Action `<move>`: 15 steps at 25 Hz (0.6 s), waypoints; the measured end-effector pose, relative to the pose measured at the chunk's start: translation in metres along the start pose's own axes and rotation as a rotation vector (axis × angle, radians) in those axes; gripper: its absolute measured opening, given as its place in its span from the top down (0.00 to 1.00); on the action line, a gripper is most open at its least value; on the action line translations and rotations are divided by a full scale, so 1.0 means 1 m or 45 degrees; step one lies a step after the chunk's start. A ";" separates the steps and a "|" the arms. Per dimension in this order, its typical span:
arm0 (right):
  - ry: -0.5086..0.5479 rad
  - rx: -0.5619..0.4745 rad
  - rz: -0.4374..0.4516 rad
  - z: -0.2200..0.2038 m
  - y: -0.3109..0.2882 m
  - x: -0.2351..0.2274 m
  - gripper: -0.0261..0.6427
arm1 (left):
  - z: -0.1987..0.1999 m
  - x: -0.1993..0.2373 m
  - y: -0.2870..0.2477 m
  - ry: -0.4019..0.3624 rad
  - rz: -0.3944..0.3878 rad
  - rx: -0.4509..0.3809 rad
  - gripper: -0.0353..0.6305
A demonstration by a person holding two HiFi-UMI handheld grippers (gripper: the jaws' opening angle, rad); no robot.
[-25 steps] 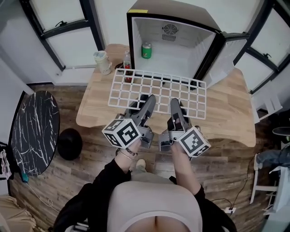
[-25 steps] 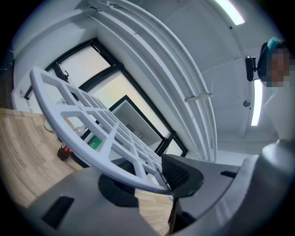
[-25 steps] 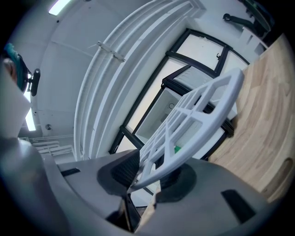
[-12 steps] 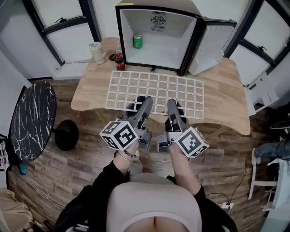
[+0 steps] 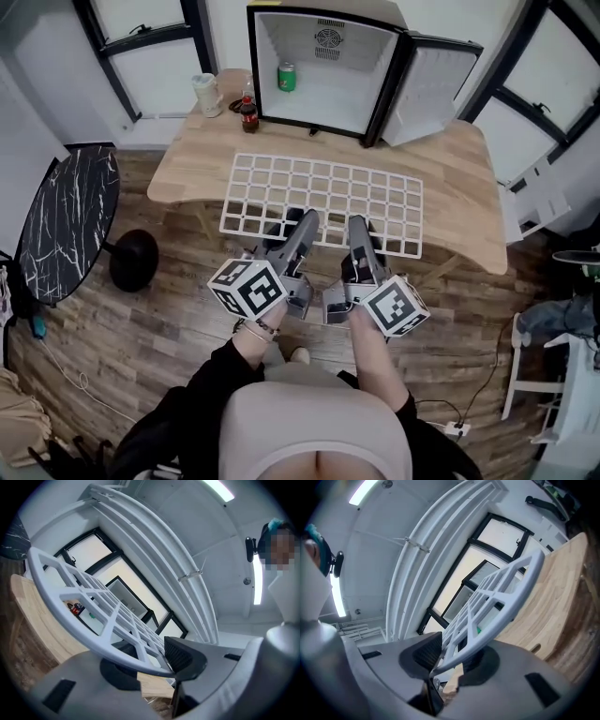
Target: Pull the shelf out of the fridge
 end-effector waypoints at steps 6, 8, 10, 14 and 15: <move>-0.010 -0.006 0.002 -0.003 0.008 0.009 0.79 | 0.007 -0.006 0.008 -0.011 -0.017 0.002 0.71; -0.008 -0.012 0.008 -0.004 0.010 0.013 0.79 | 0.008 -0.008 0.012 -0.019 -0.021 0.004 0.71; -0.008 -0.012 0.013 -0.007 0.009 0.017 0.79 | 0.010 -0.007 0.015 -0.021 -0.023 0.007 0.71; -0.008 -0.009 -0.010 -0.015 0.011 0.020 0.79 | 0.013 -0.002 0.022 -0.023 -0.025 0.013 0.71; -0.006 -0.013 -0.005 -0.016 0.011 0.021 0.79 | 0.013 -0.002 0.022 -0.022 -0.027 0.013 0.71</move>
Point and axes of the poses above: the fingertips, and each gripper's own axes: y backward along the fingers, x to its left, z out of its top, the point moved 2 cm from there along y, backward along the fingers
